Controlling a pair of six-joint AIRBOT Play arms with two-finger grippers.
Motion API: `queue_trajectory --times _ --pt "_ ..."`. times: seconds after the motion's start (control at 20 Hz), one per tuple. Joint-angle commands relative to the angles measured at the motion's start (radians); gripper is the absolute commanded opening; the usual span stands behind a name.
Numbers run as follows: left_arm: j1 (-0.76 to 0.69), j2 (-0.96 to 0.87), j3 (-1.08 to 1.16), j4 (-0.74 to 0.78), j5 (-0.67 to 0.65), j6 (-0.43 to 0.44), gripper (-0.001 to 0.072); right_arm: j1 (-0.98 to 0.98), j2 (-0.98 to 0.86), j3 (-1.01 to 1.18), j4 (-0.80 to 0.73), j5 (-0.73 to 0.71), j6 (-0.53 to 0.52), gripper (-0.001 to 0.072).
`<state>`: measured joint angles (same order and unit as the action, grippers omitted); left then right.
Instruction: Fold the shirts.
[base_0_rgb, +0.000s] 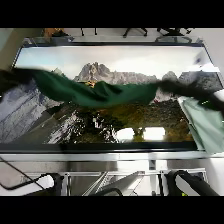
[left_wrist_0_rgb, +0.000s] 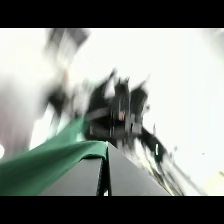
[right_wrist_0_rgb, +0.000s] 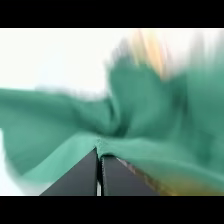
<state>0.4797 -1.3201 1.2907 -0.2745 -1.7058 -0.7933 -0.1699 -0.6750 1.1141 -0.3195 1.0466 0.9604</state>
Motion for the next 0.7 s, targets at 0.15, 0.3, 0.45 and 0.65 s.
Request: queue_trajectory --times 0.15,0.3,0.45,0.65 --pt "0.174 0.460 0.312 -0.271 0.415 0.037 0.0016 -0.205 0.048 0.743 -0.041 0.016 0.013 0.0016" --pt "0.321 0.572 0.494 -0.030 0.621 -0.011 0.0016 -0.261 0.023 0.906 -0.074 -0.001 0.013 0.0016" --pt "0.325 0.550 0.623 0.182 0.616 -0.083 0.0016 -0.279 0.000 0.913 -0.116 0.032 0.013 0.0016" --pt "0.132 0.362 0.726 0.374 0.515 -0.091 0.0016 -0.279 -0.110 0.872 -0.106 0.150 0.012 0.0016"
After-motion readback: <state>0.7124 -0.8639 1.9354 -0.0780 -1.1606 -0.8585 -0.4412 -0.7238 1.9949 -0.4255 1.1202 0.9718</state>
